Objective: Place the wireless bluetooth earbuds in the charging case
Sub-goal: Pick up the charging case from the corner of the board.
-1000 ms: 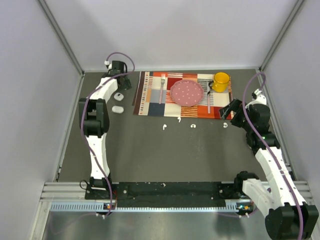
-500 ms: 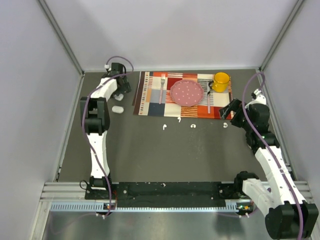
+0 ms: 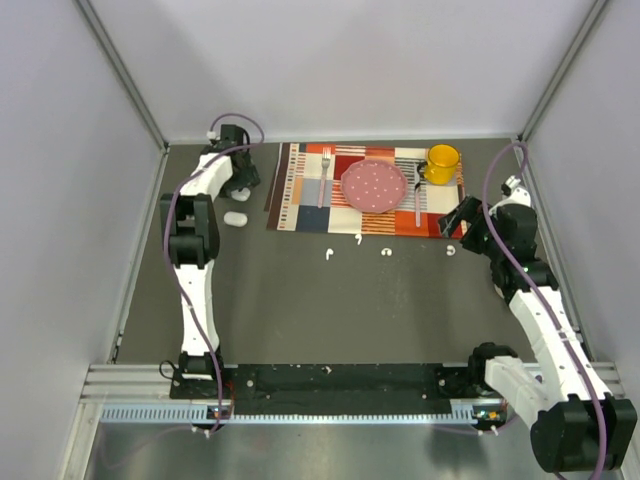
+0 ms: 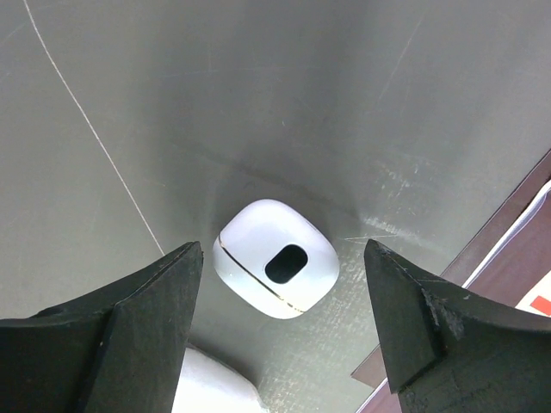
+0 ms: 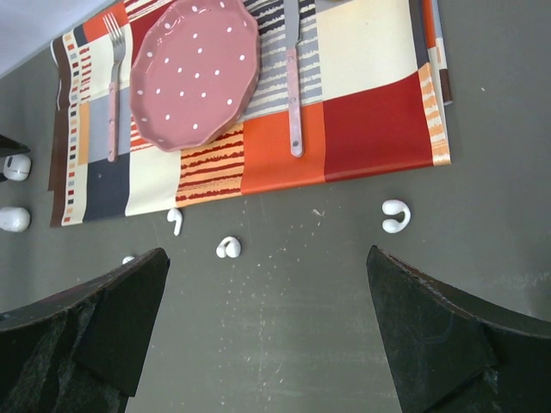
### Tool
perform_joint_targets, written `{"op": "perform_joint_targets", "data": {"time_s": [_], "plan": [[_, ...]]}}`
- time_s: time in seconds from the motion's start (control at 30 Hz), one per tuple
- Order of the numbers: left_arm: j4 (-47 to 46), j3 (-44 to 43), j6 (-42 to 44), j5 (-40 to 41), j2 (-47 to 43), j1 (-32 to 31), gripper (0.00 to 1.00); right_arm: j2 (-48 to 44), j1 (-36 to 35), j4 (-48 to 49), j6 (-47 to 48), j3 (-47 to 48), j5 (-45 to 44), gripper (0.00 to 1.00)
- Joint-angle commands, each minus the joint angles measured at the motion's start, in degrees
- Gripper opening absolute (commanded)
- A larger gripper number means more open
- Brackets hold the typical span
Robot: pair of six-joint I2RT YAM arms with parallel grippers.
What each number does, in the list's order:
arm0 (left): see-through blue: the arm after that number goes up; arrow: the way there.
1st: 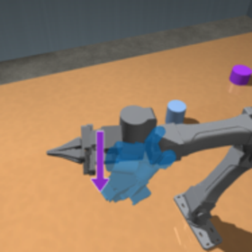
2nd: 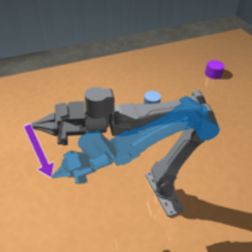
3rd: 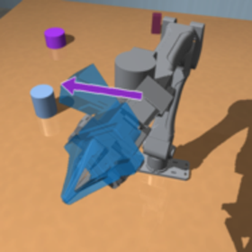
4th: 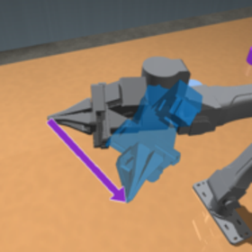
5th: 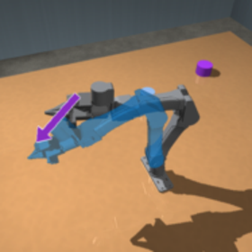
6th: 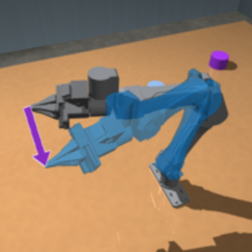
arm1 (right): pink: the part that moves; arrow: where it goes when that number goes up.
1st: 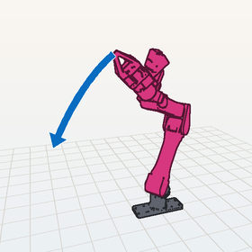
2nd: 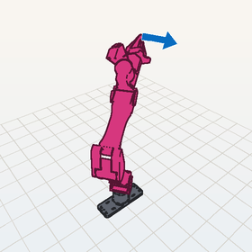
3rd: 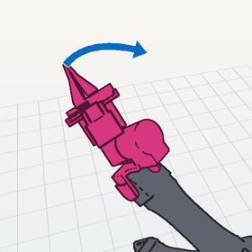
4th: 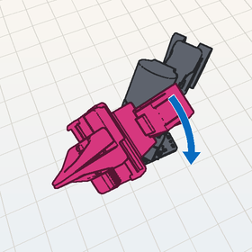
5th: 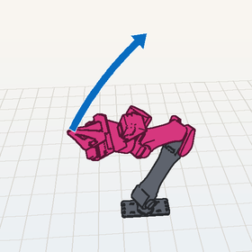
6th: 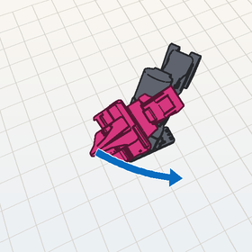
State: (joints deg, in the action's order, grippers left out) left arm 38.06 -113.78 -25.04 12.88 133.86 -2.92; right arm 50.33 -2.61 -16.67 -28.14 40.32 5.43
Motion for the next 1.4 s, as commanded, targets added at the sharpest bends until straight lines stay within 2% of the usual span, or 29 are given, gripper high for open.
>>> {"op": "perform_joint_targets", "data": {"time_s": [0.0, 0.4, 0.6, 0.63, 0.73, 0.77, 0.87, 1.0, 1.07, 1.2, 1.37], "plan": [[1.7, -3.1, 0.2, -1.2, 1.4, 0.5, 0.80, -0.1, -0.4, 0.6, 0.1, 3.0, -0.7, 0.99], [3.5, -4.1, -0.9, -1.5, 2.5, 1.2, 0.78, -0.3, -0.4, -0.1, 1.2, 3.0, -1.6, 0.99], [3.7, -3.7, -1.2, -2.4, 2.6, 1.7, 0.64, -0.6, -0.4, -0.5, 1.4, 3.3, -1.6, 0.99], [3.7, -3.6, -1.1, -2.6, 2.6, 1.7, 0.58, -0.6, -0.4, -0.6, 1.5, 3.4, -1.6, 0.99], [3.6, -3.3, -1.0, -3.0, 2.5, 1.7, 0.53, -0.8, -0.4, -1.1, 1.6, 3.5, -1.6, 0.99], [3.4, -2.8, -0.9, -3.0, 2.4, 1.7, 0.45, -0.8, -0.4, -1.2, 1.8, 3.5, -1.6, 0.99], [2.1, -0.2, -0.6, -3.8, 0.9, 1.7, 0.33, -0.9, -0.4, -1.5, 1.8, 3.8, -1.7, 0.99], [0.4, 3.6, 0.7, -3.5, -3.2, 1.5, 0.23, -1.3, -0.4, -2.0, 1.7, 4.1, -1.4, 0.99], [-2.0, 7.6, 2.3, -2.6, -5.4, 1.3, 0.02, -1.4, -0.3, -2.0, 1.7, 4.2, -1.3, 0.99], [-7.5, 15.0, 4.3, -2.1, -12.9, 1.3, 0.00, -1.5, -0.3, -2.1, 1.0, 4.2, -1.0, 0.99], [-15.5, 23.6, 6.0, -7.2, -21.9, 1.2, 0.00, -1.2, -0.3, -2.0, 0.1, 4.6, 0.1, 0.99]]}}
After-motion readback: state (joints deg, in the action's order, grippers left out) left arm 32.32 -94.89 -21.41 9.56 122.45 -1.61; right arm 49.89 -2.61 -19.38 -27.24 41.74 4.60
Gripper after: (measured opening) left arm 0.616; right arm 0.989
